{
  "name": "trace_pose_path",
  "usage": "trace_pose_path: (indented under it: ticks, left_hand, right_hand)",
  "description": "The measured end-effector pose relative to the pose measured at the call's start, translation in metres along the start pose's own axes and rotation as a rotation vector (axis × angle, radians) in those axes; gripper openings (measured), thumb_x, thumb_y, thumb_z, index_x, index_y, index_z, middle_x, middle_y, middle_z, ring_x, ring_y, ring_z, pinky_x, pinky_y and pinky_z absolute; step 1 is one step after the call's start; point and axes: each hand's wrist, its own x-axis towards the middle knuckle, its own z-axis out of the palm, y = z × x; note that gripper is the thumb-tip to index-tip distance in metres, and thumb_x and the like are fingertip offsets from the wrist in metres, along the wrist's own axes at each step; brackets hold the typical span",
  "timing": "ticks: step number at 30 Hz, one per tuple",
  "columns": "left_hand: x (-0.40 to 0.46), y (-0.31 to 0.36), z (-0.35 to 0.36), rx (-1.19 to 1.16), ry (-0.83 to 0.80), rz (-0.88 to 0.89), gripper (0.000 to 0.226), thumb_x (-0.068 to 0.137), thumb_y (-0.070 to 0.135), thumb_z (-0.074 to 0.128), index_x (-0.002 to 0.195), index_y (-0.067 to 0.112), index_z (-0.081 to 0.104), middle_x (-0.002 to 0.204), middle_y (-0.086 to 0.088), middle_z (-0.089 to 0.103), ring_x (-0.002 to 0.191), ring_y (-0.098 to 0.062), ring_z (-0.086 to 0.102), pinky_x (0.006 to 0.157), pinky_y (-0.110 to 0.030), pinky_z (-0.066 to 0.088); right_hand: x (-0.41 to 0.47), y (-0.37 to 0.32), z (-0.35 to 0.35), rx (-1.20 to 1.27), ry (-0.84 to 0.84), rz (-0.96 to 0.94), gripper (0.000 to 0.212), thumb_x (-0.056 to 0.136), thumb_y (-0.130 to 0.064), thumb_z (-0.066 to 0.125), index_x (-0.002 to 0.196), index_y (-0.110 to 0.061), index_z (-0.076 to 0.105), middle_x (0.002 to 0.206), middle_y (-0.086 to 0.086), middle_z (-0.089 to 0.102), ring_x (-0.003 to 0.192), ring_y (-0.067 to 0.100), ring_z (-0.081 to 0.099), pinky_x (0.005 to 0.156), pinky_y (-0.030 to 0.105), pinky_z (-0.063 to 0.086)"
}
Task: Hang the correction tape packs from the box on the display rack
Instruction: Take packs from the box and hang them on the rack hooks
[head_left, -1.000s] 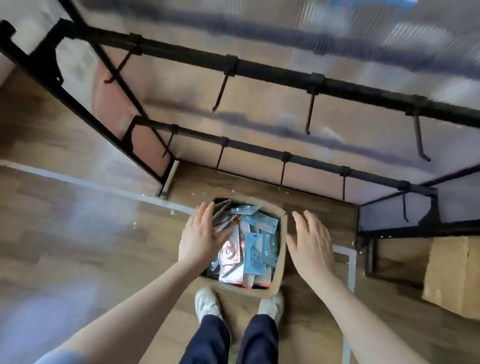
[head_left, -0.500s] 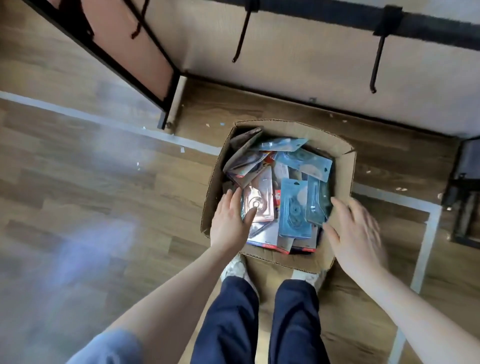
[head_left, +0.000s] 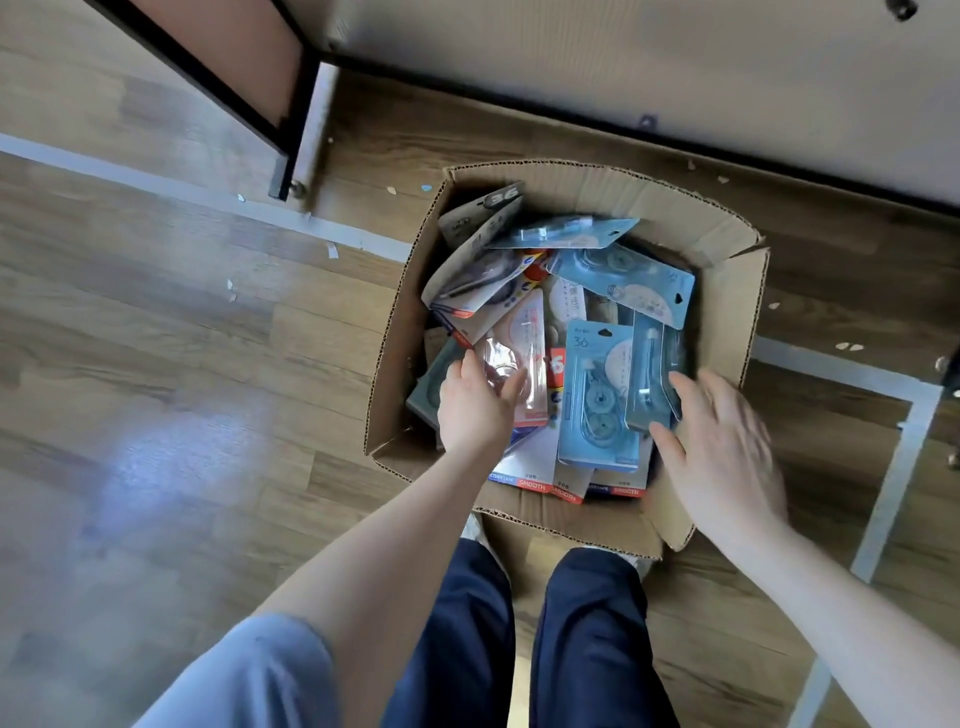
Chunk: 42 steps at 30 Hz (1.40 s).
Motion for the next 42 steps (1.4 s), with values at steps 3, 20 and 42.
trace_pose_path:
  ticks: [3, 20, 42]
  left_hand:
    - [0.006, 0.003, 0.006, 0.048, 0.042, -0.005, 0.046, 0.09, 0.051, 0.055, 0.105, 0.008, 0.049, 0.119, -0.011, 0.051, 0.114, -0.031, 0.045, 0.091, -0.04, 0.037]
    - [-0.027, -0.008, 0.038, -0.074, 0.177, 0.012, 0.028, 0.083, 0.032, 0.065, 0.097, 0.01, 0.057, 0.126, -0.006, 0.049, 0.118, -0.028, 0.044, 0.095, -0.041, 0.04]
    - [-0.033, -0.02, 0.009, -0.277, -0.088, -0.117, 0.046, 0.066, 0.019, 0.082, 0.093, 0.009, 0.046, 0.08, 0.004, 0.054, 0.076, -0.018, 0.056, 0.071, -0.036, 0.051]
  right_hand:
    - [0.005, 0.003, 0.004, 0.008, 0.019, -0.013, 0.052, 0.093, -0.027, 0.052, 0.14, -0.009, 0.039, 0.146, 0.017, 0.035, 0.135, 0.034, 0.035, 0.11, 0.045, 0.028]
    - [0.015, 0.007, 0.014, 0.028, 0.02, -0.068, 0.05, 0.093, -0.027, 0.053, 0.139, -0.009, 0.041, 0.146, 0.017, 0.036, 0.134, 0.034, 0.036, 0.108, 0.045, 0.032]
    - [0.033, -0.005, 0.008, 0.052, -0.083, -0.05, 0.051, 0.097, -0.029, 0.045, 0.142, -0.009, 0.033, 0.141, 0.011, 0.038, 0.126, 0.028, 0.041, 0.101, 0.039, 0.036]
